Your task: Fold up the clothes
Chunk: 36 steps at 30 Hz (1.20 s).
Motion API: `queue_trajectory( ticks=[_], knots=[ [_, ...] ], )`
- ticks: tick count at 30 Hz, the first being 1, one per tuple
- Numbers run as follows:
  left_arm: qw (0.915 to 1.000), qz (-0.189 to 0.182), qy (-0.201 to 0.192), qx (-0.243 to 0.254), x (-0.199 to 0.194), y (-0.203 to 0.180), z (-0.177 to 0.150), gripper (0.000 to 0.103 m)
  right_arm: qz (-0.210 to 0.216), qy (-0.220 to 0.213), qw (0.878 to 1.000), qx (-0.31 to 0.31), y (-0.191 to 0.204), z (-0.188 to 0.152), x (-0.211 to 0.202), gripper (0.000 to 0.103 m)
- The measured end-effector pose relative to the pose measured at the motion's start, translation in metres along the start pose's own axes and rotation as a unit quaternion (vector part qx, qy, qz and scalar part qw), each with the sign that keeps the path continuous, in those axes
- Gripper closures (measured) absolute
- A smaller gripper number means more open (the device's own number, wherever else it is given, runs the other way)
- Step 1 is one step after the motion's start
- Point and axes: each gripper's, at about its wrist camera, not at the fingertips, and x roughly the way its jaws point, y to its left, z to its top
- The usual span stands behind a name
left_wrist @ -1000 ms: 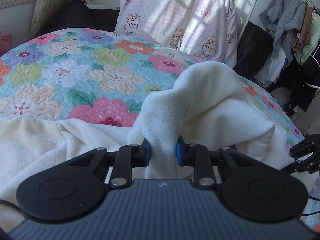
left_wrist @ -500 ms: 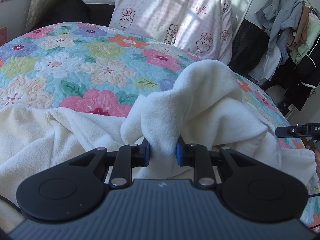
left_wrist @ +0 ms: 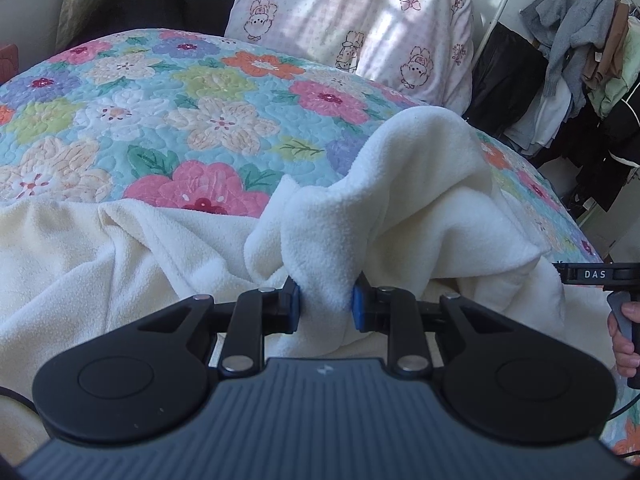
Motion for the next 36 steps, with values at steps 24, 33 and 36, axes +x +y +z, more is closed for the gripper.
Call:
queue_trajectory(
  ticks=[24, 33, 36],
  knots=[
    [0.9911, -0.107, -0.076, -0.024, -0.065, 0.005, 0.017, 0.047, -0.205, -0.135, 0.969, -0.005, -0.085, -0.003, -0.062, 0.095],
    [0.9895, -0.091, -0.047, -0.102, -0.018, 0.026, 0.009, 0.038, -0.187, -0.132, 0.973, -0.001, -0.093, -0.013, -0.053, 0.093],
    [0.9941, -0.062, 0.085, -0.025, 0.003, 0.000, 0.006, 0.038, -0.175, -0.138, 0.975, 0.016, -0.103, -0.017, -0.054, 0.084]
  ],
)
